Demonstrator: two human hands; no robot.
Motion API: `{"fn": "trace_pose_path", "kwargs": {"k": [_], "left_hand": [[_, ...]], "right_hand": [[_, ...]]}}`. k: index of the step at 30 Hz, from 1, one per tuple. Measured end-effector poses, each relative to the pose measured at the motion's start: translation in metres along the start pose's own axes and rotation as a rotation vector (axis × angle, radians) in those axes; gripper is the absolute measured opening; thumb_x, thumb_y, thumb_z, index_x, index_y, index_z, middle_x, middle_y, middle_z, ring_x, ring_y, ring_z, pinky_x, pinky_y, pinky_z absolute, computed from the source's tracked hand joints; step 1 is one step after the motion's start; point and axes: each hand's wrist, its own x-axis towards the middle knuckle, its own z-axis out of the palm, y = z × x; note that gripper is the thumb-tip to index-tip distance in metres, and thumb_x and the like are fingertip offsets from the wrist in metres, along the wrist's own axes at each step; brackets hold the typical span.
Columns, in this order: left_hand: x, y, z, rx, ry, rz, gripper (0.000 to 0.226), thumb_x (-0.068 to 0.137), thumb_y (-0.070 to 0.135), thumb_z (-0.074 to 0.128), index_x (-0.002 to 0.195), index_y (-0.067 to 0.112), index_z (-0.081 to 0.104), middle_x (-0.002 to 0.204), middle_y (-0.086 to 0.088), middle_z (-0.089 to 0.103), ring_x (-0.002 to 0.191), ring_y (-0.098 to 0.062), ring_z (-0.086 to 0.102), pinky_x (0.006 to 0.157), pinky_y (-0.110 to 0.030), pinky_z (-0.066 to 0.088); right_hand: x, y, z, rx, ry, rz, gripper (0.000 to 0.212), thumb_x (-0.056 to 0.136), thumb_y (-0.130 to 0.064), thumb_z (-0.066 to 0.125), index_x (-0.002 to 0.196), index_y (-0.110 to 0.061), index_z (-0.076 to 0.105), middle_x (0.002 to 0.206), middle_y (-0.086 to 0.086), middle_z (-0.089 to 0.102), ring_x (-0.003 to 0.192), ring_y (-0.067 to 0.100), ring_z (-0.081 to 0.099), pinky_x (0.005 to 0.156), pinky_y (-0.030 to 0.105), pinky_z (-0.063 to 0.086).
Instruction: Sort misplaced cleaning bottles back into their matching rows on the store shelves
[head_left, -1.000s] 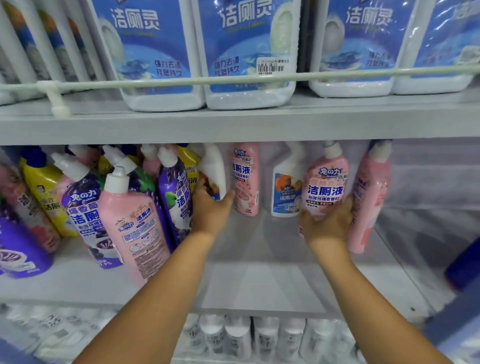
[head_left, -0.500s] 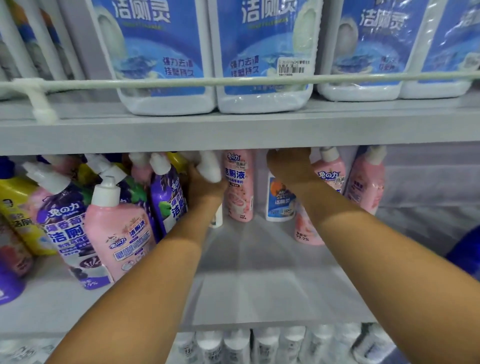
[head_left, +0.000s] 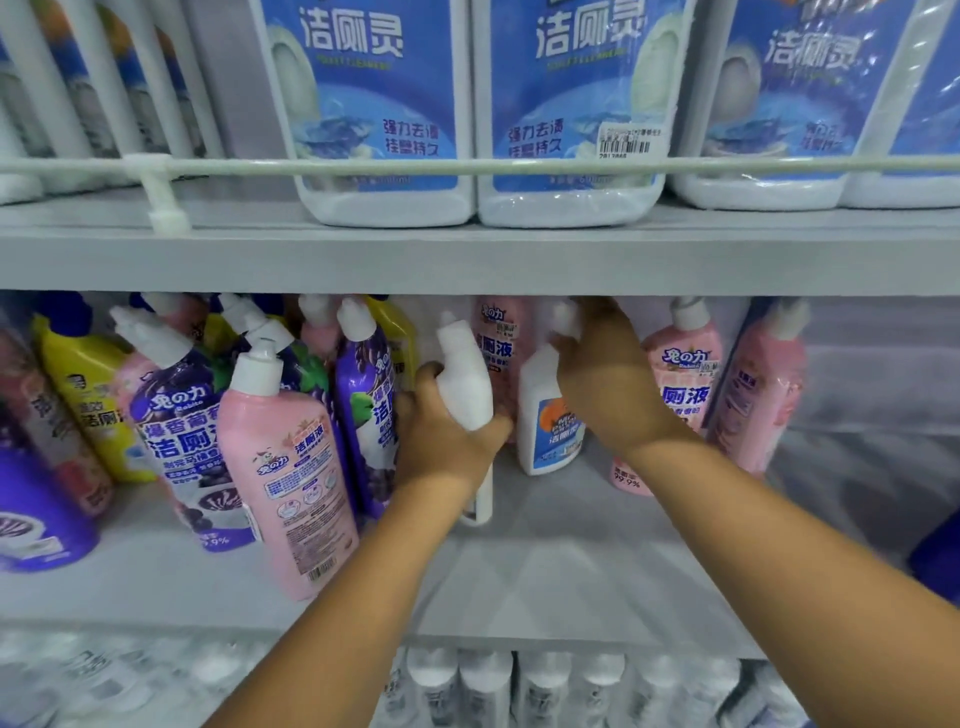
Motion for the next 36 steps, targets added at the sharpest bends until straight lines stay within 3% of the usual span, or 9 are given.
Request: {"fn": "trace_pose_path", "kwargs": {"k": [3, 7, 11, 14, 18, 20, 24, 32, 36], "left_hand": [[-0.030, 0.002, -0.012, -0.067, 0.021, -0.019, 0.090, 0.069, 0.043, 0.088, 0.139, 0.025, 0.034, 0.134, -0.004, 0.043, 0.115, -0.025, 0.053, 0.090, -0.036, 0.049], [-0.057, 0.002, -0.024, -0.052, 0.054, 0.039, 0.093, 0.061, 0.057, 0.089, 0.131, 0.027, 0.036, 0.120, 0.003, 0.057, 0.101, -0.022, 0.062, 0.080, -0.041, 0.058], [-0.065, -0.006, -0.029, -0.073, -0.010, 0.025, 0.104, 0.050, 0.064, 0.088, 0.134, 0.033, 0.035, 0.124, 0.009, 0.055, 0.106, -0.014, 0.058, 0.085, -0.031, 0.053], [-0.072, -0.014, -0.037, -0.203, -0.082, -0.083, 0.076, 0.058, 0.039, 0.095, 0.119, 0.037, 0.050, 0.111, 0.013, 0.067, 0.092, 0.002, 0.067, 0.072, -0.013, 0.051], [-0.090, -0.025, -0.039, -0.302, -0.197, -0.181, 0.048, 0.070, 0.022, 0.093, 0.106, 0.037, 0.065, 0.097, 0.011, 0.079, 0.087, -0.004, 0.075, 0.073, -0.025, 0.061], [-0.100, -0.032, -0.038, -0.328, -0.225, -0.205, 0.043, 0.077, 0.014, 0.088, 0.109, 0.033, 0.065, 0.099, 0.011, 0.079, 0.093, -0.009, 0.075, 0.074, -0.024, 0.061], [-0.118, -0.040, -0.036, -0.344, -0.204, -0.240, 0.042, 0.083, 0.014, 0.084, 0.116, 0.029, 0.065, 0.108, 0.006, 0.078, 0.102, -0.014, 0.074, 0.087, -0.034, 0.059], [-0.137, -0.030, -0.058, -0.328, -0.153, -0.263, 0.040, 0.084, 0.006, 0.081, 0.114, 0.026, 0.065, 0.101, 0.008, 0.079, 0.094, -0.008, 0.074, 0.077, -0.025, 0.060], [-0.152, -0.034, -0.086, -0.373, -0.126, -0.285, 0.039, 0.084, 0.007, 0.080, 0.115, 0.026, 0.066, 0.104, 0.004, 0.079, 0.099, -0.015, 0.075, 0.081, -0.031, 0.061]], "right_hand": [[-0.026, 0.002, -0.023, 0.107, 0.024, 0.014, 0.032, 0.094, -0.002, 0.062, 0.125, -0.004, 0.061, 0.125, 0.017, 0.060, 0.116, 0.032, 0.058, 0.082, 0.014, 0.031], [-0.060, 0.016, -0.039, 0.155, 0.051, -0.039, 0.030, 0.092, -0.003, 0.064, 0.122, -0.007, 0.064, 0.117, 0.013, 0.061, 0.109, 0.028, 0.056, 0.084, 0.014, 0.032], [-0.087, 0.025, -0.046, 0.390, 0.102, 0.067, 0.027, 0.094, -0.023, 0.070, 0.120, -0.026, 0.062, 0.108, -0.007, 0.065, 0.090, -0.001, 0.055, 0.081, -0.002, 0.035], [-0.111, 0.035, -0.043, 0.595, -0.050, 0.263, 0.037, 0.086, -0.027, 0.078, 0.111, -0.040, 0.055, 0.098, -0.019, 0.069, 0.087, -0.007, 0.065, 0.073, 0.008, 0.049], [-0.142, 0.064, -0.027, 0.721, -0.272, 0.439, 0.039, 0.080, -0.015, 0.084, 0.111, -0.027, 0.064, 0.102, -0.007, 0.077, 0.091, 0.003, 0.073, 0.079, 0.025, 0.058], [-0.153, 0.072, -0.022, 0.750, -0.336, 0.444, 0.039, 0.083, -0.010, 0.081, 0.115, -0.026, 0.065, 0.106, -0.009, 0.078, 0.097, 0.007, 0.074, 0.086, 0.031, 0.059], [-0.162, 0.079, -0.020, 0.781, -0.364, 0.443, 0.038, 0.083, -0.010, 0.080, 0.115, -0.028, 0.067, 0.104, -0.011, 0.078, 0.097, 0.008, 0.074, 0.080, 0.025, 0.058], [-0.177, 0.060, -0.017, 0.825, -0.327, 0.465, 0.035, 0.082, -0.007, 0.081, 0.108, -0.026, 0.068, 0.097, -0.011, 0.078, 0.089, 0.007, 0.075, 0.078, 0.030, 0.058], [-0.187, 0.041, -0.018, 0.857, -0.342, 0.461, 0.031, 0.084, -0.008, 0.079, 0.107, -0.026, 0.069, 0.097, -0.009, 0.078, 0.090, 0.011, 0.075, 0.078, 0.035, 0.059]]}}
